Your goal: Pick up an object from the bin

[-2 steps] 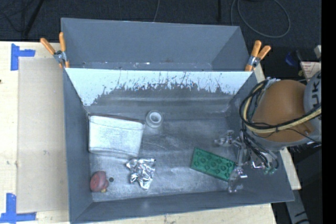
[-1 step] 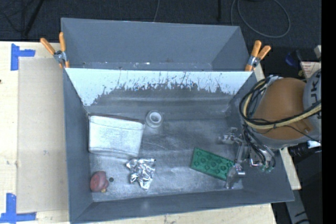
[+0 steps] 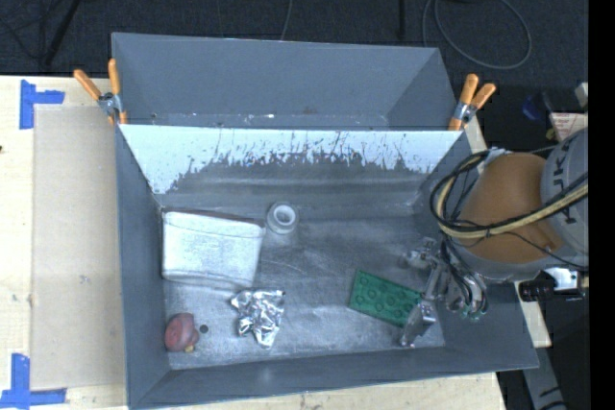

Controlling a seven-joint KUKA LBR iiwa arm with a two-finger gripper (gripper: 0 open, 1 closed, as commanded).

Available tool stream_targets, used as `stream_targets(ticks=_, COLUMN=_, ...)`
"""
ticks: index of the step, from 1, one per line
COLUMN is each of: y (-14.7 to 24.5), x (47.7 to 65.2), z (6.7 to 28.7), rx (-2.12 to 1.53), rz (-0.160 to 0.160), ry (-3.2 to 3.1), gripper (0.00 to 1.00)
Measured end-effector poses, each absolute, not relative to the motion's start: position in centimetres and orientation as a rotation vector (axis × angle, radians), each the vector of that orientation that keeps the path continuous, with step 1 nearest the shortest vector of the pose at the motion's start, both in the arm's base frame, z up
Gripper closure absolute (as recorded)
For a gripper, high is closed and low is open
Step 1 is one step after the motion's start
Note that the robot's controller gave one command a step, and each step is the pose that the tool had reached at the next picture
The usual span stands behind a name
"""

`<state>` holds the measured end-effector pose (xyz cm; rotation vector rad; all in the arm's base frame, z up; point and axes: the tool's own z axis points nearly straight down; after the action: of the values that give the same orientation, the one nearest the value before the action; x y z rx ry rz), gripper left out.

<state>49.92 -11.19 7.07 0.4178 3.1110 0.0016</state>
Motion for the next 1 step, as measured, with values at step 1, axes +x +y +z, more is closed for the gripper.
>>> stream_targets(ticks=1, y=-11.18, x=49.96, z=7.11, rx=0.415, rz=0.001, ry=3.113, gripper=0.0)
